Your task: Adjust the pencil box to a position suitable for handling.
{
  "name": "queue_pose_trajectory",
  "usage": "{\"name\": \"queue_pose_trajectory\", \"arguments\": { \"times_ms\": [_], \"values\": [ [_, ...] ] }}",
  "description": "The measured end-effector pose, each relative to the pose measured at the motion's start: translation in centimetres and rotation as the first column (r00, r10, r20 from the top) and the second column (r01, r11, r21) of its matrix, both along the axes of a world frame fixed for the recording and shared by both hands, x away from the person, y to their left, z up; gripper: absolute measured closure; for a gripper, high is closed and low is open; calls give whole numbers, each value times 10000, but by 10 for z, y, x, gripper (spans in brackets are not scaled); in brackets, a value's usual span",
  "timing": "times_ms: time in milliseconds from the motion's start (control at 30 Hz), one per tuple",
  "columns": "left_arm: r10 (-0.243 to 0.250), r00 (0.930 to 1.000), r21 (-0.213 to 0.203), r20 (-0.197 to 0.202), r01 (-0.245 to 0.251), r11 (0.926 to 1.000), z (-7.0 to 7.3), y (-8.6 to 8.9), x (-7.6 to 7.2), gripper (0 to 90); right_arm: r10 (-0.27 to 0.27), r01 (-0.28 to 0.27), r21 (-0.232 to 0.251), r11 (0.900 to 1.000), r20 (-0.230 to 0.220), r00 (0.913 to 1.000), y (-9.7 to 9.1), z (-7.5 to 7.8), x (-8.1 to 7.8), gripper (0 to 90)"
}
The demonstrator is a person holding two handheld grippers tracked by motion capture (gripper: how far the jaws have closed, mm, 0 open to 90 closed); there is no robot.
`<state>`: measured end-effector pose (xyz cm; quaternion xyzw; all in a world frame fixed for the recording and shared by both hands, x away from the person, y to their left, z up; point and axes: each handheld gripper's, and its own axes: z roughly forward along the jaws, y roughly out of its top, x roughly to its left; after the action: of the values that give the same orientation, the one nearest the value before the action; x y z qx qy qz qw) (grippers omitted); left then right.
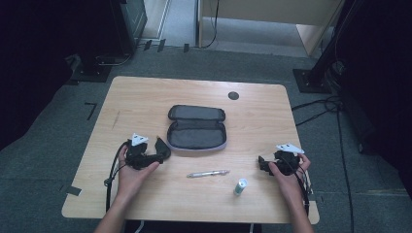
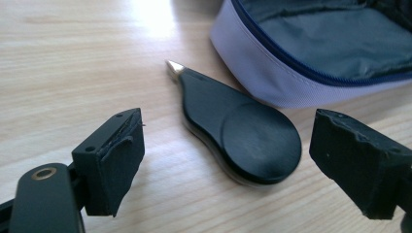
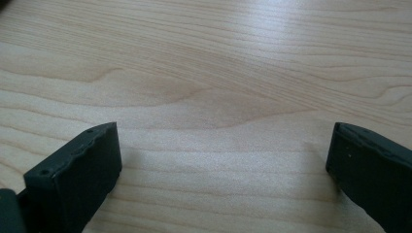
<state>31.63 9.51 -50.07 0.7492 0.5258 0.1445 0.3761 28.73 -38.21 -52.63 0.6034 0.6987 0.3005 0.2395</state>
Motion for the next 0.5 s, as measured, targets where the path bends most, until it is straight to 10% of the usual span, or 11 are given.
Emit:
{"name": "queue_pose_trajectory", "arguments": {
  "times_ms": [500],
  "values": [
    [180,9998,1318,36,-183,9911,-13,-21,1,154,-177,177,3,9998,25,9998,1,0,-1,0]
  ]
}}
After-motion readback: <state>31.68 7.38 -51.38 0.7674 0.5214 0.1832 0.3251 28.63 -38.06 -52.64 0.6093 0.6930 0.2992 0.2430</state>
